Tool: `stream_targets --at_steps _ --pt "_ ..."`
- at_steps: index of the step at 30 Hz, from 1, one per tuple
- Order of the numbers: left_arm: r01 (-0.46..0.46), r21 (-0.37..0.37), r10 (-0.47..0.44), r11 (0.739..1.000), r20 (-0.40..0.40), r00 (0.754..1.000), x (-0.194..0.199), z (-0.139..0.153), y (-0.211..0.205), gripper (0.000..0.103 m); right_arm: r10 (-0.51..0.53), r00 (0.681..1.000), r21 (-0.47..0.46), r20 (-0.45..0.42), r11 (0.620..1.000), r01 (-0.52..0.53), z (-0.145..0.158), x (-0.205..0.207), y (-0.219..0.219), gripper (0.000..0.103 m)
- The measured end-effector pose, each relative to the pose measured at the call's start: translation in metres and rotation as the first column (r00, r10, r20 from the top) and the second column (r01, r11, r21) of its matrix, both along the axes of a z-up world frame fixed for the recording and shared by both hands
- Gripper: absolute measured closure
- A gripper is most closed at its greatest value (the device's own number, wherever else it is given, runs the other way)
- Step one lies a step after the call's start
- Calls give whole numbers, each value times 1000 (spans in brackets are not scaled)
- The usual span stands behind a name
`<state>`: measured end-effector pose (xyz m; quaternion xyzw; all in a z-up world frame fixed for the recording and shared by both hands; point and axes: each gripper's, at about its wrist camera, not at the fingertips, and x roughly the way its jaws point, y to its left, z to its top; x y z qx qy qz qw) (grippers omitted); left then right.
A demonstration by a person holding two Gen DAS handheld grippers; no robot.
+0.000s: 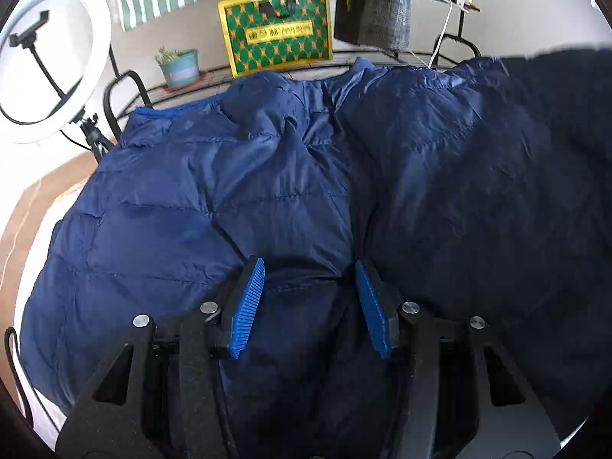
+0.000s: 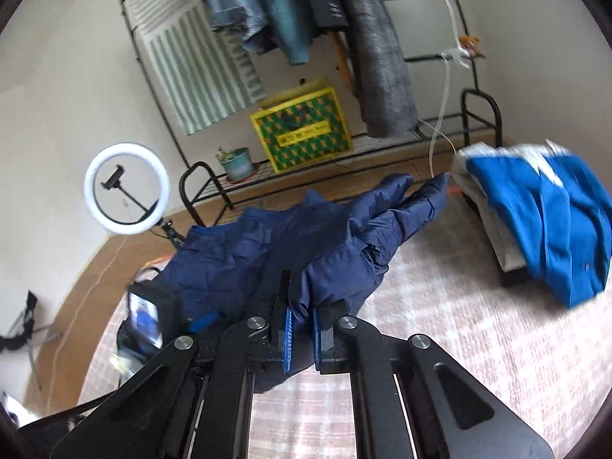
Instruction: Fold large clothes
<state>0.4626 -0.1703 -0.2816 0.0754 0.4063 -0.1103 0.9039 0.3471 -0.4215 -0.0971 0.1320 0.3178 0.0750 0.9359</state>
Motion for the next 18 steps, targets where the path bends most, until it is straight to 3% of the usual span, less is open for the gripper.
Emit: stream_targets --at_steps 2,5,8,11,13,18 --pt "10 -38 -11 999 -26 1000 2 5 5 52 25 999 -52 25 998 -24 11 2 21 97" --pt "-3 -194 -14 981 -89 996 -1 25 40 52 63 997 -79 54 995 -59 28 3 44 97" --pt "-52 -274 43 960 -37 998 -23 53 91 52 121 989 -126 89 986 -110 45 4 74 97" --pt "-107 -306 124 946 37 992 -52 82 158 52 191 976 -185 108 968 -169 55 6 109 97" --pt "-164 -324 193 932 60 979 -67 94 201 52 248 961 -234 119 948 -216 58 6 137 97" --pt "-329 -381 385 864 79 920 -105 109 312 52 399 912 -313 94 882 -353 53 13 218 97"
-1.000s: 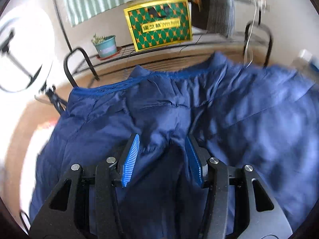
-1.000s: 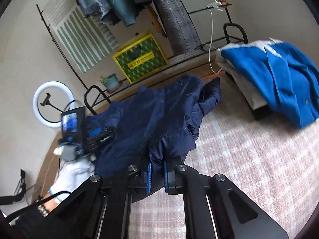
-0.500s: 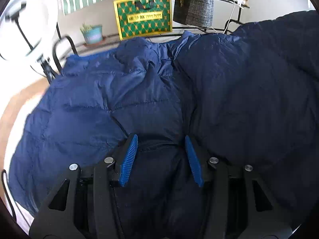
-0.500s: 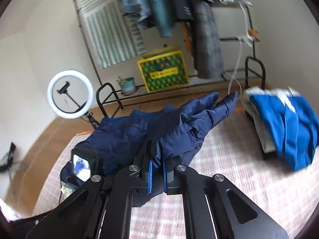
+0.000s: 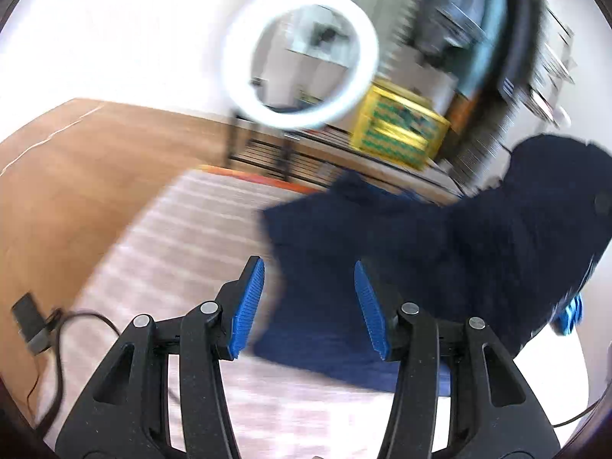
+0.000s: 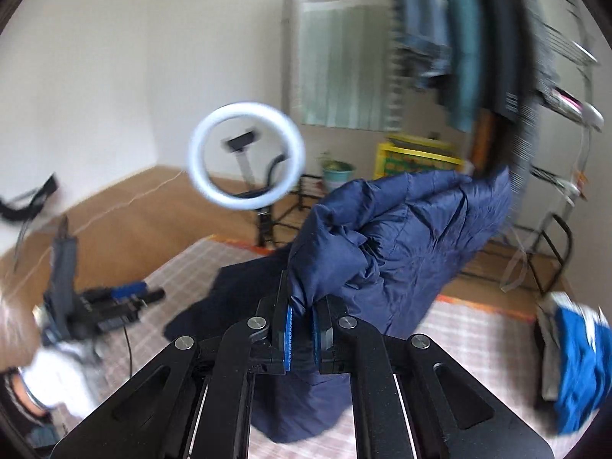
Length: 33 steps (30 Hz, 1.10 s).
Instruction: Fold large clothes
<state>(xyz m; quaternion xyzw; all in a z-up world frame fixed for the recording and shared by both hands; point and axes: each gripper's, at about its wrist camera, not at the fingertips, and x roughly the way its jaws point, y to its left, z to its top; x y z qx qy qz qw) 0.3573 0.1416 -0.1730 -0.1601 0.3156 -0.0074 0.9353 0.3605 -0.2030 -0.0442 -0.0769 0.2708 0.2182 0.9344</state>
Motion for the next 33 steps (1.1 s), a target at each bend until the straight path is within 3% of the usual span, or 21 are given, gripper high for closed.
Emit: stream_targets --at_steps 6,12,16,19,23,27,29,33 --pt "-139 -21 139 990 -25 990 -27 -14 81 52 141 989 -93 -51 985 -145 -36 15 101 97" --pt "-211 -37 209 977 -46 977 -41 -35 120 52 215 960 -178 -181 952 -247 -113 41 194 98" --pt "-238 -45 235 970 -62 970 -45 -46 139 52 269 927 -258 -260 906 -335 -164 34 236 98" --pt "-230 -45 227 972 -66 972 -47 -46 142 52 287 911 -260 -296 894 -366 -182 28 236 97" --pt "-207 -59 204 977 -50 978 -46 -38 139 52 322 890 -228 -323 886 -404 -181 25 230 93" --pt "-157 -122 155 980 -29 987 -38 -22 132 52 380 865 -155 -327 882 -446 -153 14 202 79" --pt "-119 -154 117 981 -22 993 -33 -14 125 52 391 869 -101 -302 894 -437 -135 4 176 63" --pt "10 -211 -12 977 -8 1000 -15 -4 92 52 358 886 26 -296 930 -367 -107 -8 110 59"
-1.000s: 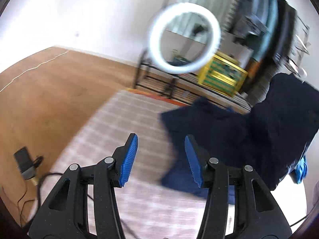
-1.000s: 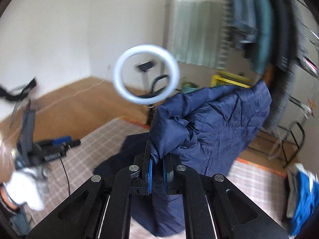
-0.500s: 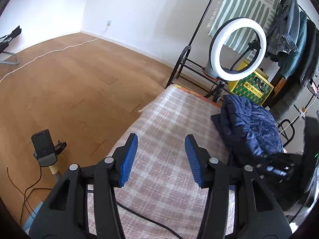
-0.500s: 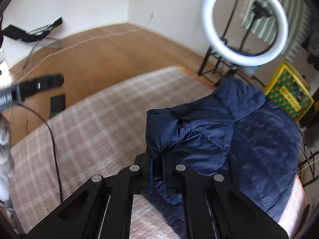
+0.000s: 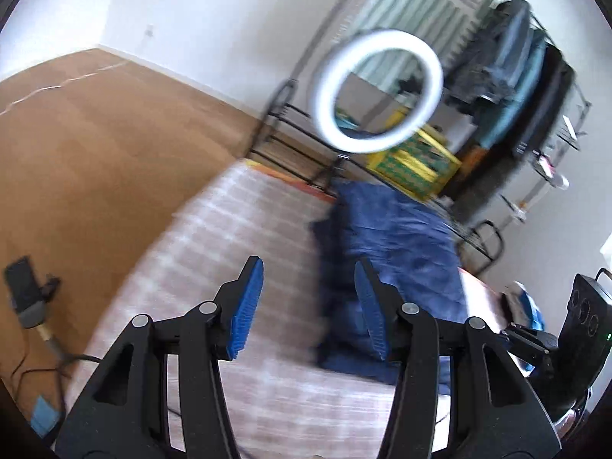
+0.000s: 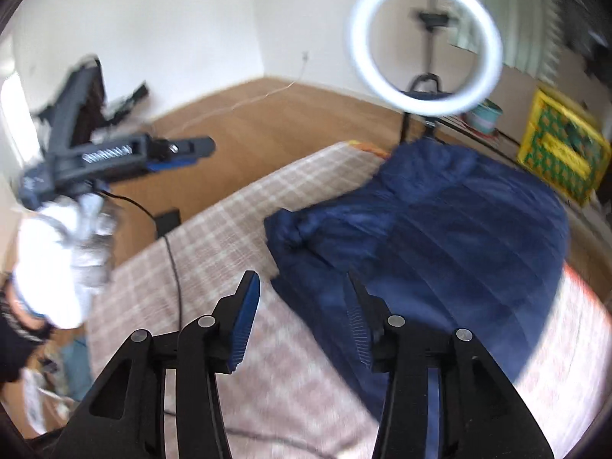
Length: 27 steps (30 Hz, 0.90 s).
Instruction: Fold large clothes
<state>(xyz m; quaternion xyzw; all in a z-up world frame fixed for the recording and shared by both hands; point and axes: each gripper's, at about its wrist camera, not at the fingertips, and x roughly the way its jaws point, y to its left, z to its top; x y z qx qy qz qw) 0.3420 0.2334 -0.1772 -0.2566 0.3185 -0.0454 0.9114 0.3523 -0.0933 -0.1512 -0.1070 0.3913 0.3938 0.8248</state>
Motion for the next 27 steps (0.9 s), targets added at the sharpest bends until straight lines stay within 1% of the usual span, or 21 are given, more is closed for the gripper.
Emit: stream_targets --at_steps 2,3,5,7,9,10,11,12,13,14,15,17,18,19,20,21,22,23,24,26,27 --pt "55 22 -55 998 4 998 11 1 -22 52 -56 998 21 -6 998 56 5 -2 -27 59" --pt "77 37 -77 996 -5 997 19 -1 -32 52 -114 993 8 -9 993 114 5 -2 -45 59" --pt "96 40 -94 995 -37 995 34 -11 -45 52 -182 983 -14 -13 983 182 1 0 -66 58" --pt "115 5 -114 993 -93 989 51 -30 -54 52 -215 976 -48 -19 976 214 -10 0 -81 58" --pt "116 0 -115 993 -159 981 63 -53 -63 52 -259 965 -90 -32 963 256 -23 0 -92 57" --pt "118 -1 -116 993 -185 976 64 -62 -68 52 -273 961 -90 -44 959 268 -25 0 -97 57" --pt "132 3 -128 991 -229 965 66 -77 -75 52 -283 957 -83 -59 957 278 -28 1 -103 55" --pt "160 26 -146 987 -283 948 67 -97 -85 52 -305 949 -75 -83 951 299 -33 6 -112 52" --pt "177 52 -154 983 -302 941 65 -110 -93 52 -323 942 -70 -96 946 317 -36 10 -119 47" --pt "175 68 -148 982 -291 945 61 -113 -94 51 -346 931 -59 -121 938 341 -40 16 -129 42" --pt "166 77 -140 983 -271 953 57 -110 -94 51 -361 920 -44 -154 932 359 -43 23 -138 41" --pt "144 37 -130 989 -257 958 53 -102 -87 51 -366 898 9 -244 925 379 -47 34 -154 39" --pt "125 10 -119 992 -245 962 51 -97 -81 51 -362 876 53 -318 916 398 -52 41 -165 38" --pt "99 -30 -104 995 -224 969 48 -90 -72 51 -356 862 80 -360 909 408 -55 45 -171 36" --pt "82 -53 -92 995 -212 973 45 -86 -65 46 -339 846 113 -411 902 416 -60 49 -177 36" --pt "58 -85 -75 995 -201 977 41 -80 -56 33 -322 835 135 -445 898 418 -64 52 -180 36" --pt "41 -108 -62 993 -201 978 40 -78 -50 27 -308 827 149 -471 896 418 -68 52 -179 35" --pt "26 -140 -55 990 -207 977 38 -78 -43 23 -291 819 160 -494 896 415 -73 53 -178 33" --pt "18 -175 -58 984 -229 972 39 -82 -38 23 -268 809 167 -524 899 406 -79 54 -174 32" --pt "10 -242 -82 970 -289 954 43 -96 -32 23 -244 797 171 -553 903 395 -90 54 -168 32" --pt "8 -309 -116 951 -333 936 46 -109 -31 23 -234 790 176 -567 902 394 -94 55 -166 32"
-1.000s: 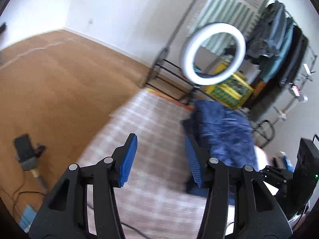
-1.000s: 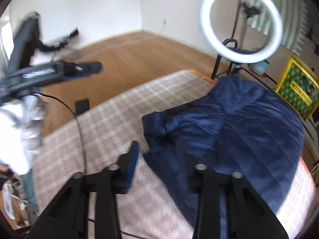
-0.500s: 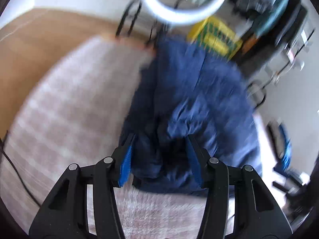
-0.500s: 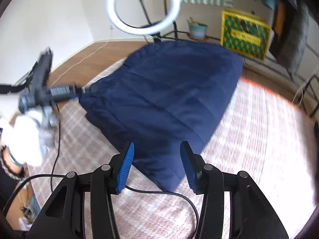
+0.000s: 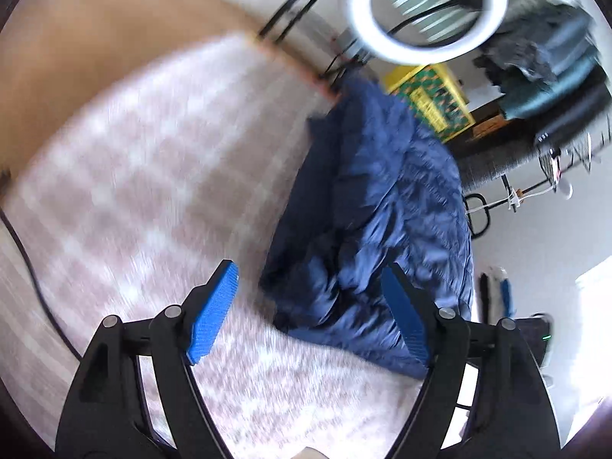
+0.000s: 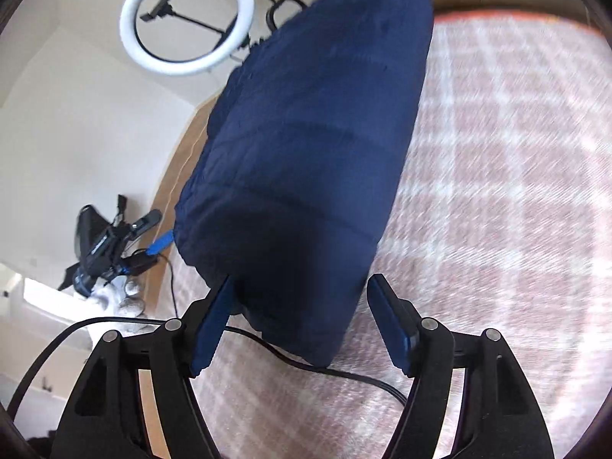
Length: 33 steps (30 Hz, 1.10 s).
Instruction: Fold large clothes
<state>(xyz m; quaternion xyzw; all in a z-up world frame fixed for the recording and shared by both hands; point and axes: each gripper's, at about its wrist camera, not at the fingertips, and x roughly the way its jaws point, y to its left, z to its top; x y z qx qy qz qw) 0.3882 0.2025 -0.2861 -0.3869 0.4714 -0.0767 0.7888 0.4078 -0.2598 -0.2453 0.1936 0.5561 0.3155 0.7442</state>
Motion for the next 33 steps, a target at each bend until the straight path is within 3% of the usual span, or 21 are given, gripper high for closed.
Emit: stream_targets --at_steps 2,4,6,11,13,15,17,18,19,22,26,33 --pt "15 -81 -19 997 -54 998 5 -15 -2 23 -13 999 39 -45 999 15 -12 5 0 31" --pt "30 -84 -36 996 -62 997 8 -21 -11 23 -35 997 99 -76 994 43 -20 7 -2 29" --pt "30 -77 -34 997 -42 999 9 -19 -16 13 -38 996 119 -81 992 47 -19 9 0 27" --pt "39 -86 -41 996 -23 999 20 -16 -36 14 -29 997 126 -72 991 38 -19 15 15 26" --pt "48 -57 -50 997 -27 998 25 -15 -45 26 -31 996 131 -80 990 42 -20 19 20 30" --pt "63 -62 -65 996 -45 997 33 -17 -55 61 -38 996 119 -86 992 48 -23 11 20 43" --pt "65 -15 -66 998 -42 997 37 -12 -66 71 -45 996 87 -77 995 51 -20 12 23 63" --pt "78 27 -77 997 -34 996 38 -6 -72 76 -48 997 70 -61 996 52 -17 11 24 67" --pt "83 50 -82 995 -30 996 36 -2 -75 79 -46 998 53 -34 997 48 -9 9 25 75" --pt "107 90 -107 990 -11 994 30 18 -87 86 -46 999 26 22 999 46 15 3 21 81" --pt "141 120 -141 983 -5 990 13 39 -103 87 -56 998 37 38 998 54 39 -8 9 83" --pt "252 173 -243 952 -73 967 -42 59 -149 87 17 999 -61 46 998 -14 62 -65 -18 84"
